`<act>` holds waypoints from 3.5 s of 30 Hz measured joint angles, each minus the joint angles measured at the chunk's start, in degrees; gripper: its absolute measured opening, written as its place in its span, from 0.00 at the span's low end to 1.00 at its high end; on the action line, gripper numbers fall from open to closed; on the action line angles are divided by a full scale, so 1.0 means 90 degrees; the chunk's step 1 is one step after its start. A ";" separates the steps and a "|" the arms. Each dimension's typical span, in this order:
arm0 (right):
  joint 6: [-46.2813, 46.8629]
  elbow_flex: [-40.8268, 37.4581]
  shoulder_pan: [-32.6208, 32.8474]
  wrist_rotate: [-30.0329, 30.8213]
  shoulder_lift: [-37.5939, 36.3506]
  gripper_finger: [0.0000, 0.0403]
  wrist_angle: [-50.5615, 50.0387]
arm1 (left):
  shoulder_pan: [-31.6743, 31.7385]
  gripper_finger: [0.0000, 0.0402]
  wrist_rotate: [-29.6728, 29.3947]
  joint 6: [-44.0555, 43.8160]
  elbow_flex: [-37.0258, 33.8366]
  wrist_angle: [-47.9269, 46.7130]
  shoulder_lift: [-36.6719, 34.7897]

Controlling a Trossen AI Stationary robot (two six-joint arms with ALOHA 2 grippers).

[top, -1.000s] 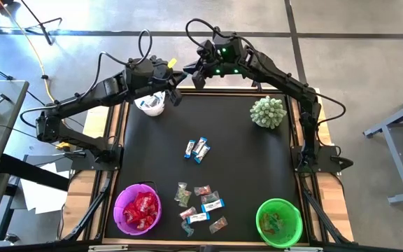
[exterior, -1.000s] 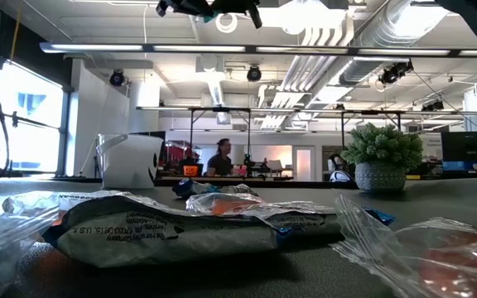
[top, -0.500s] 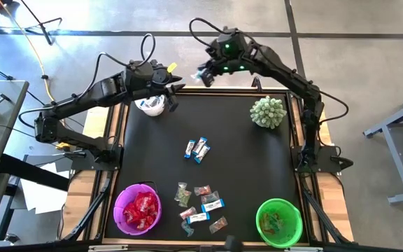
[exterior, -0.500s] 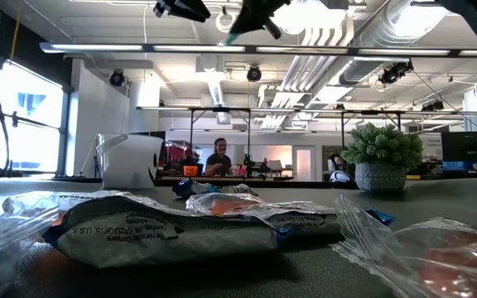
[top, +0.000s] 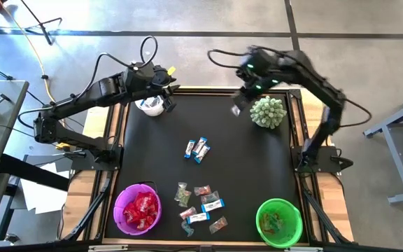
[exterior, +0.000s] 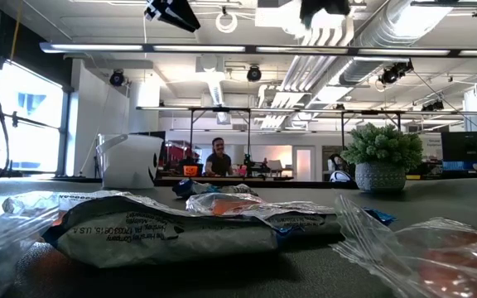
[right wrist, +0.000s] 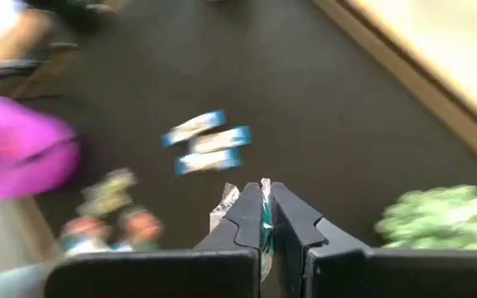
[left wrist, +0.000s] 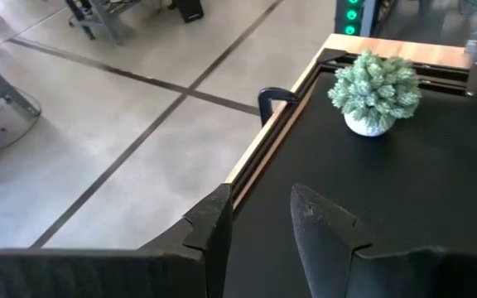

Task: Sort candy
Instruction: Put the blue gummy into the green bucket, then put the green gummy into the green bucket

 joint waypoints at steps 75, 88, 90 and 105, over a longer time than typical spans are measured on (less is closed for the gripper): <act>0.5547 -0.6583 0.7542 -0.0282 -0.2208 0.33 0.2845 | -0.3889 0.28 0.2992 -0.4784 -0.1387 -0.1199 0.0813; 0.5422 -0.6583 0.6836 -0.0077 -0.2208 0.33 0.2875 | -0.4310 0.28 0.2578 -0.5490 -0.2021 -0.0562 0.2142; 0.5372 -0.6583 0.6713 -0.0078 -0.2208 0.33 0.2873 | -0.4322 0.28 0.2384 -0.5730 -0.2021 -0.0249 0.2349; 0.4052 -0.6583 0.6528 -0.0638 -0.2208 0.33 0.2577 | -0.4883 0.28 0.0663 -1.0232 -0.2018 0.0265 0.2829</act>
